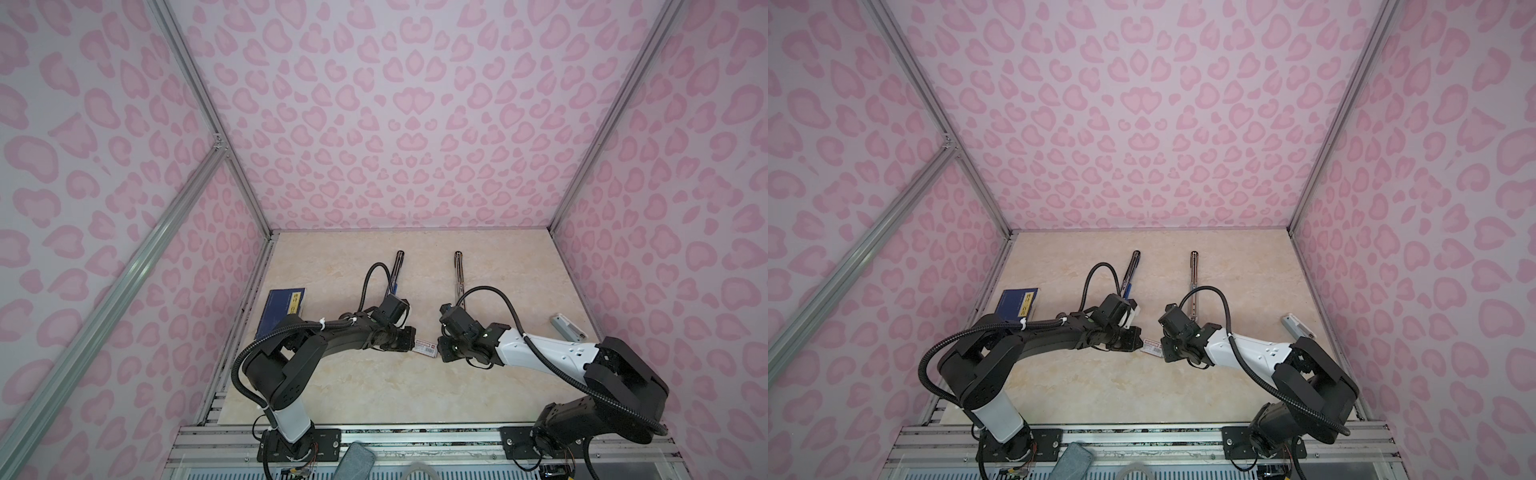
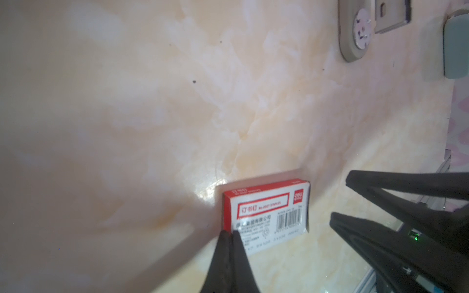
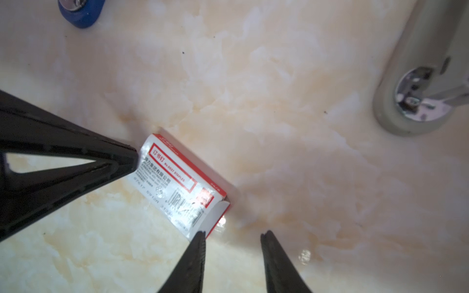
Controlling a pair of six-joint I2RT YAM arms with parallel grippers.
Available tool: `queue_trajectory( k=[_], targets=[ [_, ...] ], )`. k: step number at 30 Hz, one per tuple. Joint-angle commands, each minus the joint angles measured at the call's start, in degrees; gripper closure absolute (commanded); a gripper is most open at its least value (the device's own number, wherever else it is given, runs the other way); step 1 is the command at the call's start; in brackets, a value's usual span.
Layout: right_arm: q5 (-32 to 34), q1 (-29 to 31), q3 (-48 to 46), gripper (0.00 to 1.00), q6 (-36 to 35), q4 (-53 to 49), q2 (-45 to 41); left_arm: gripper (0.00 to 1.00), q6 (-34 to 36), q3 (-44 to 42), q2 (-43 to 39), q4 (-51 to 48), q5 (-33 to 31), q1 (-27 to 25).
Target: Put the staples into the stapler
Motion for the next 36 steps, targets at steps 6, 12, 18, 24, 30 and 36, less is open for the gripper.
queue_trajectory(
  k=[6, 12, 18, 24, 30, 36],
  targets=[
    [-0.6, 0.7, 1.9, 0.57, 1.0, 1.7, 4.9, 0.97, -0.4, 0.0, -0.6, 0.0, -0.3, -0.1],
    [-0.3, -0.2, 0.5, 0.68, 0.9, 0.7, 4.2, 0.97, -0.3, 0.0, -0.8, -0.1, -0.6, -0.1],
    [-0.4, -1.2, -1.7, 0.77, 0.9, 0.6, 2.0, 0.97, 0.1, 0.3, -0.3, -0.5, -0.8, -0.1],
    [-0.9, -1.2, -1.3, 0.81, 1.1, 1.3, 2.3, 0.97, 0.1, 1.0, -0.6, -0.7, -0.1, -0.2],
    [-0.7, -2.4, -2.2, 0.8, 1.7, 1.2, 0.7, 0.87, -0.2, 0.3, -1.7, -0.3, 1.2, -0.2],
    [-1.5, -5.0, -4.9, 0.81, 1.9, 2.7, -1.7, 0.85, -0.2, 0.3, -1.6, -0.6, 1.9, -0.3]
  ],
)
